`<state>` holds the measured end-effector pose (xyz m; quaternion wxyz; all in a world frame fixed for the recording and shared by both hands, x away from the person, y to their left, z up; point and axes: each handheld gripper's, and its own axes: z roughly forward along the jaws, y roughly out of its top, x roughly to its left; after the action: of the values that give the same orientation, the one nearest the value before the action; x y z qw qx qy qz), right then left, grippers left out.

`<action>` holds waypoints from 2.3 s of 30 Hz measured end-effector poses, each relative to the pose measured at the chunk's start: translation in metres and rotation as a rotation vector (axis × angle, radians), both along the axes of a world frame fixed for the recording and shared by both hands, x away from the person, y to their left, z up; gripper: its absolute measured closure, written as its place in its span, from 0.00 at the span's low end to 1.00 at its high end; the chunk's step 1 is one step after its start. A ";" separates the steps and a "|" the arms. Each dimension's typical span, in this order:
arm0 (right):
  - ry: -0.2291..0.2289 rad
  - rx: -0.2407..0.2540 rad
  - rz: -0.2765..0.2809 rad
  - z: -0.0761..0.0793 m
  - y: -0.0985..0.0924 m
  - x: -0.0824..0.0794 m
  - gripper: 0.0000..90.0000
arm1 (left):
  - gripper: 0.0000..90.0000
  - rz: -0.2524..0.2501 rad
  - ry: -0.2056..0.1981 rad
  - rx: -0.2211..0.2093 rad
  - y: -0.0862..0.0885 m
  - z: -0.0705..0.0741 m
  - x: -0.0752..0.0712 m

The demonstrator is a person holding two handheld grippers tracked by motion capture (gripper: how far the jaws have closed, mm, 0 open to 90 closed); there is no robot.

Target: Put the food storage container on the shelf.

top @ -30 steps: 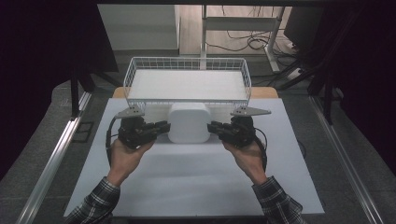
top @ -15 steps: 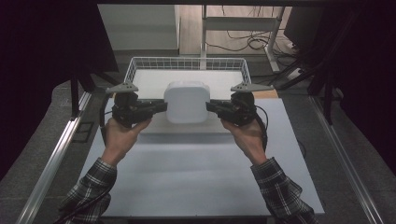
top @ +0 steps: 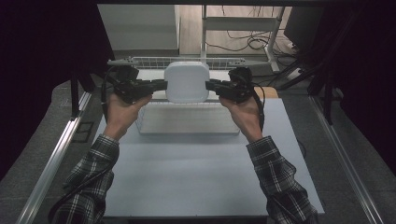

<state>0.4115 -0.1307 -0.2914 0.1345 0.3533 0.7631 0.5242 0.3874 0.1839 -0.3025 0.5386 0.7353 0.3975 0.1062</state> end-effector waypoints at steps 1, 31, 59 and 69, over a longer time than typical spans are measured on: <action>0.005 0.000 -0.003 0.000 0.000 0.002 0.86 | 0.89 0.001 0.012 -0.007 0.000 -0.002 0.006; 0.068 0.008 -0.036 -0.004 0.009 0.029 0.75 | 0.68 0.037 0.052 -0.063 -0.005 -0.011 0.028; 0.038 -0.072 -0.115 -0.006 0.021 0.047 0.60 | 0.49 0.148 0.045 0.044 -0.014 -0.013 0.048; 0.017 -0.073 -0.132 -0.006 0.022 0.047 0.55 | 0.34 0.186 -0.023 0.089 -0.018 -0.011 0.047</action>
<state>0.4588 -0.1086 -0.2974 0.1749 0.4020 0.7581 0.4828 0.4343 0.1654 -0.3132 0.4977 0.7172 0.4527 0.1816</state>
